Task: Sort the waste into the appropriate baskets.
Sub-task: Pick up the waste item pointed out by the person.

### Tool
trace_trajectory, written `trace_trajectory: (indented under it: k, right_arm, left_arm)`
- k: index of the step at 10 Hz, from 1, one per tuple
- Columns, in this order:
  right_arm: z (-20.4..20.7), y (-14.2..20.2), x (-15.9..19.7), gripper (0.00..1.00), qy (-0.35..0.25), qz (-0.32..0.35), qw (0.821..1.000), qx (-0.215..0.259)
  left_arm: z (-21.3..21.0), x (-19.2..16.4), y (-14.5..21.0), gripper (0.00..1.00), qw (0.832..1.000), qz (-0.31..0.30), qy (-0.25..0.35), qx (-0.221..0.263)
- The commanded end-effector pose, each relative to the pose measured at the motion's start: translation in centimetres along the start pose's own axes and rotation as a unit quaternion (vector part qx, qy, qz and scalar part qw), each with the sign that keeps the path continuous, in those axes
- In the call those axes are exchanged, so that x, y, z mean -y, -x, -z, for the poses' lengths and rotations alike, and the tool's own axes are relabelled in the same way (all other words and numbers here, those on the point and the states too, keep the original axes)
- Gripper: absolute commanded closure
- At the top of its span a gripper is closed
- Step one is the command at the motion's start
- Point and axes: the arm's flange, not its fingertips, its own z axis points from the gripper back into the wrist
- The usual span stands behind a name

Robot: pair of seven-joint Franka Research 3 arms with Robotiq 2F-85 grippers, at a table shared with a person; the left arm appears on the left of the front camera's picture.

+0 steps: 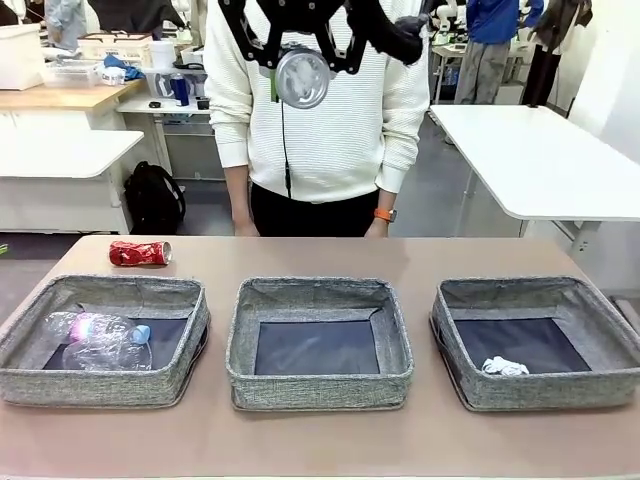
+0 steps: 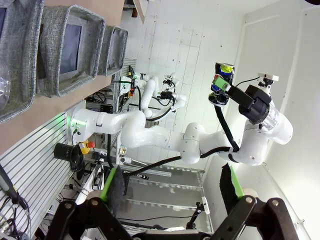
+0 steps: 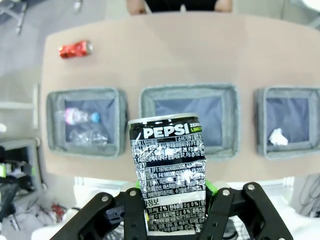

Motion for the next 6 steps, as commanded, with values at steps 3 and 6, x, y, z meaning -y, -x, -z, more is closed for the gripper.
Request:
trace_trajectory:
  k: [3,6]
  right_arm:
    - [-0.05,0.14,0.24,0.66,0.001,0.005,1.0,-0.001]
    - [-0.05,0.14,0.24,0.66,0.001,0.005,1.0,-0.001]
  left_arm:
    - [-0.01,0.23,0.16,0.0,1.0,0.01,0.009,-0.003]
    - [-0.01,0.23,0.16,0.0,1.0,0.01,0.009,-0.003]
